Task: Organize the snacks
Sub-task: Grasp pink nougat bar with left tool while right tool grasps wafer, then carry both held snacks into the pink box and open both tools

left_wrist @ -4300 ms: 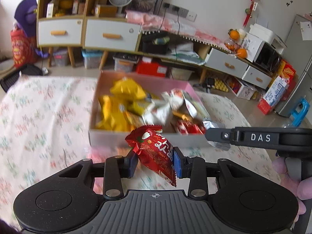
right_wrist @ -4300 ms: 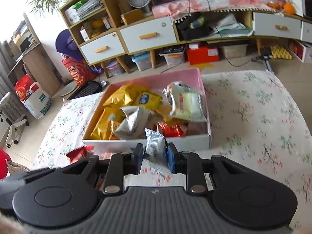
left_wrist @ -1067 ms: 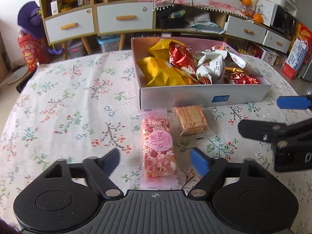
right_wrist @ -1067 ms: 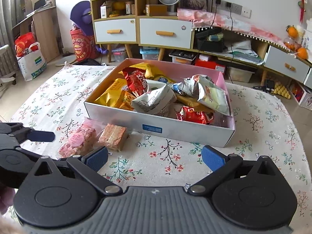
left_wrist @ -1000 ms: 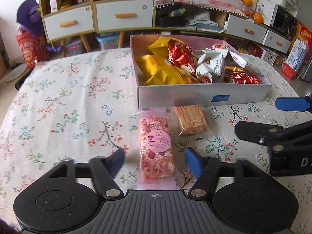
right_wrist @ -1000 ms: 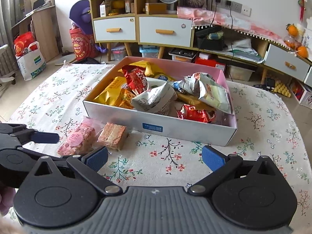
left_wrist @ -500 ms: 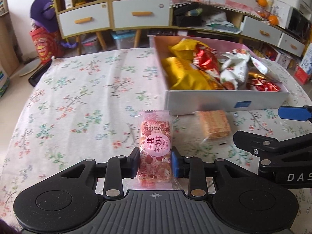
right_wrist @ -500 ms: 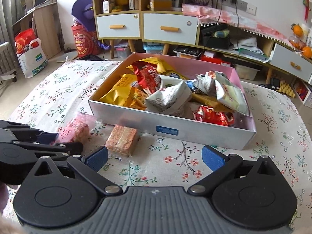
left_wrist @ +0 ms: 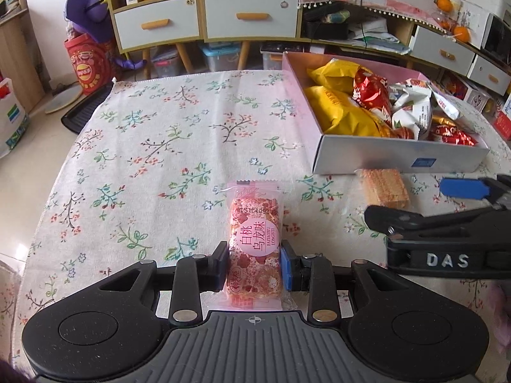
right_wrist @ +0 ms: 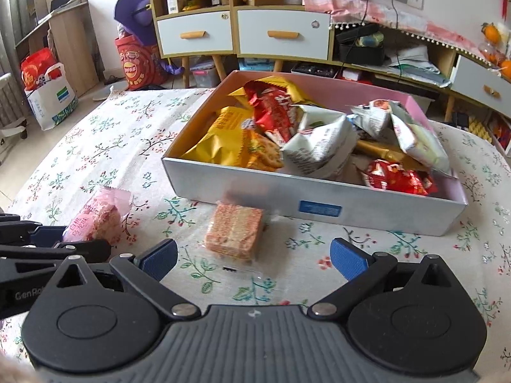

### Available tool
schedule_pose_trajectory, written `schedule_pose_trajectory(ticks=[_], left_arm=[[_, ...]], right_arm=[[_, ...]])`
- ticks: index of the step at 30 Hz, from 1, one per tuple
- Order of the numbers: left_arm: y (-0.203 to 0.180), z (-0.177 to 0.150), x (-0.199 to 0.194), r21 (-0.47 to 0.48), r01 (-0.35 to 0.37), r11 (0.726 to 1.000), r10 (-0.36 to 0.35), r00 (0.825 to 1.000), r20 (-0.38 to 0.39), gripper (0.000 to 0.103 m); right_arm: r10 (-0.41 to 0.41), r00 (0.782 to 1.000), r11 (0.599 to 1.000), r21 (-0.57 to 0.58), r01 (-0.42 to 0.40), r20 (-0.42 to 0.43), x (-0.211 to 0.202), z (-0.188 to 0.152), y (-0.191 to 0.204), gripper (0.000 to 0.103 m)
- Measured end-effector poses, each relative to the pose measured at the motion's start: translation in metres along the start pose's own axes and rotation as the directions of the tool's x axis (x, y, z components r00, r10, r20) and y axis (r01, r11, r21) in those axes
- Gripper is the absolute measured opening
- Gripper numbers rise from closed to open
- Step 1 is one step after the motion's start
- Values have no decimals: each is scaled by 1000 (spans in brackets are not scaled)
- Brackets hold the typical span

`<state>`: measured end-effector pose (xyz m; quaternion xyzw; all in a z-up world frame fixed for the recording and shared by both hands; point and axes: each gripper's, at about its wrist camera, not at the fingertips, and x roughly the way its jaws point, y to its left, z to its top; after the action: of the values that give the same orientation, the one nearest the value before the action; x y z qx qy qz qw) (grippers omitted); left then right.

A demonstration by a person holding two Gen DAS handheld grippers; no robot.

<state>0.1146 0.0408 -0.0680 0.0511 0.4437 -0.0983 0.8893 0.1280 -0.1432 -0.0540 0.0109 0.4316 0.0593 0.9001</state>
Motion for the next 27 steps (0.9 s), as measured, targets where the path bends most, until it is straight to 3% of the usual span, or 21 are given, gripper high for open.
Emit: schedule_pose_trajectory(ticks=[7,16,23,27], left_arm=[[1,-2,2,3,-8,1000,8,1000,-6,30],[-1,-2,4,15,-14,1000,14,1000,-7,30],[-4,-2,4,18,-15,1000,16,1000,-6,30],[-4,-1,4,17,-13,1000,13,1000,-6,30]], right_arm=[[-6,1000,1000,30,6,-4,7,5,3,95],[-29,1000,1000,-13,29,-5,12,5,13,69],[-31,999,997,-71,30,-13,9,7,23,34],[-22,1000,995,-102,20,-14,6,7,25,32]])
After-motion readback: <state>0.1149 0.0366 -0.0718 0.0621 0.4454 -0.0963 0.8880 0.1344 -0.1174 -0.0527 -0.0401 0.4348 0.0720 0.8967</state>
